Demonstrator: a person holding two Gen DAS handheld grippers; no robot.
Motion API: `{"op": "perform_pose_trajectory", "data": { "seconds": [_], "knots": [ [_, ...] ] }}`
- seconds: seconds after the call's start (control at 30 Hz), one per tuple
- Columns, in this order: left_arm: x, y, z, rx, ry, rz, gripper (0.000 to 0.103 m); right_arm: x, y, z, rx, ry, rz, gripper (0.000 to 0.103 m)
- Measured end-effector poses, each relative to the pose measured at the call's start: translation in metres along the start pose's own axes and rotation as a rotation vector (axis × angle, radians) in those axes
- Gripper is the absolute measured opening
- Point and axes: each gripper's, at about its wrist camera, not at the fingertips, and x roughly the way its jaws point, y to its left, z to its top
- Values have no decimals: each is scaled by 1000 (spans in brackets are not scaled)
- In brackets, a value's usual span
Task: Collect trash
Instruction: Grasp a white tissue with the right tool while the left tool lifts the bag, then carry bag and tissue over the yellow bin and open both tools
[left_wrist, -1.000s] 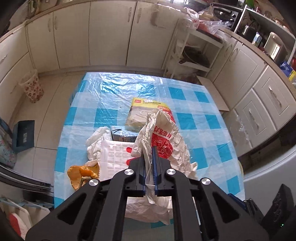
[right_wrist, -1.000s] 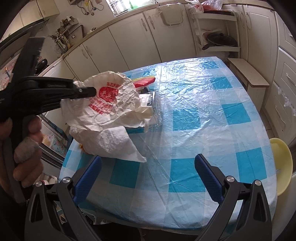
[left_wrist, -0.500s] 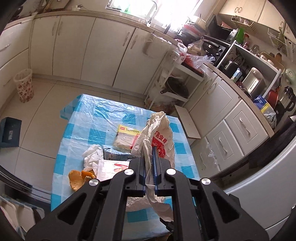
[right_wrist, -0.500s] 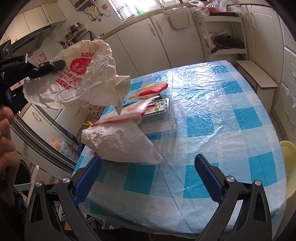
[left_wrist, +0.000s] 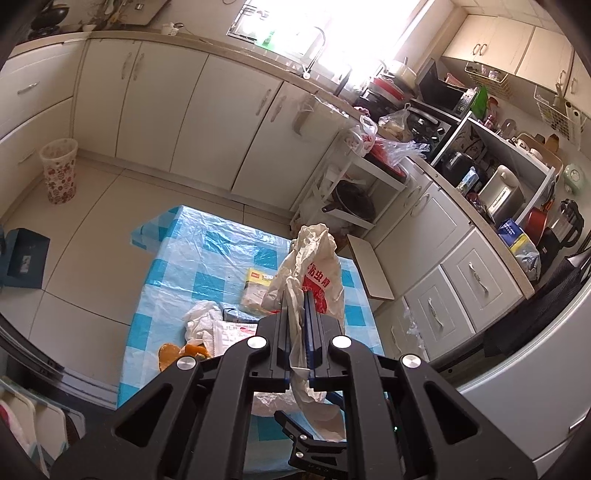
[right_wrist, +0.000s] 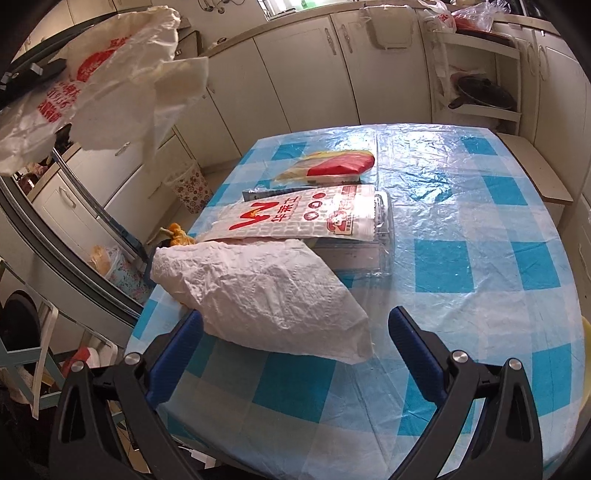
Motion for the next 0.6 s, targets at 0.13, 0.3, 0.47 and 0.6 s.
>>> {"op": "perform_pose_trajectory", "data": {
  "seconds": [0.13,0.3,0.47,0.6],
  "knots": [
    [3,8,-3,-10,6,15,6,6,4,1,-21,32,55,45],
    [2,15,-8,-15,8,24,6,-1,6,-2,-28,26,127,7],
    [-4,20,-10,-25,1,30,6,-36,6,1,-23,-91,226,5],
    [-13,19,-8,-25,-10,34,6,-64,-5,2,19,-172,289,4]
  ]
}}
